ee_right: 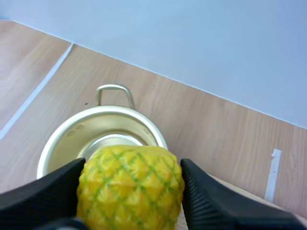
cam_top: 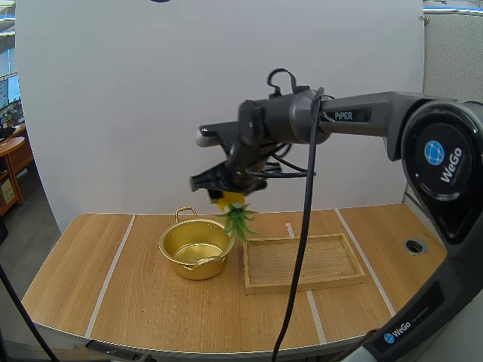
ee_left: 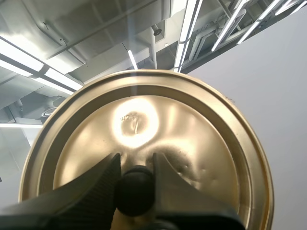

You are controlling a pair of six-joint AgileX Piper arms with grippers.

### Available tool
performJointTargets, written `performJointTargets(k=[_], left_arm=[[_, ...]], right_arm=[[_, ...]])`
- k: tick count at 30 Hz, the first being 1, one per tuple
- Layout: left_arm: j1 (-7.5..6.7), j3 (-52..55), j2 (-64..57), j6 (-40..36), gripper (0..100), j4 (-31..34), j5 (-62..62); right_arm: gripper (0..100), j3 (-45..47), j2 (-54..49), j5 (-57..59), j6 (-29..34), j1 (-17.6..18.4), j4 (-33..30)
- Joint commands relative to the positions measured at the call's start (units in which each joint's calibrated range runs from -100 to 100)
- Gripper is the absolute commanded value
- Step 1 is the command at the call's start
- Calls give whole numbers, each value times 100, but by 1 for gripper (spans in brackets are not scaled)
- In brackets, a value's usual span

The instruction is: Open the pot, put the pineapple inside, and close it

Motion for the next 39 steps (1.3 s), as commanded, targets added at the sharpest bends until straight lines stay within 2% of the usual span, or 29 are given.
performJointTargets(k=[1, 10, 21, 39], left_arm=[[-10, -40, -21, -45, 0, 11, -189], [-10, -40, -21, -45, 0, 11, -189], [-10, -40, -21, -45, 0, 11, -189], [-10, -40, -21, -45, 0, 11, -189]], right_arm=[[0, -620, 123, 339, -14, 353, -75], [0, -1055, 854, 308, -14, 566, -133], [0, -1061, 1727, -464, -14, 566, -682], [0, -1315, 2942, -836, -14, 566, -719]])
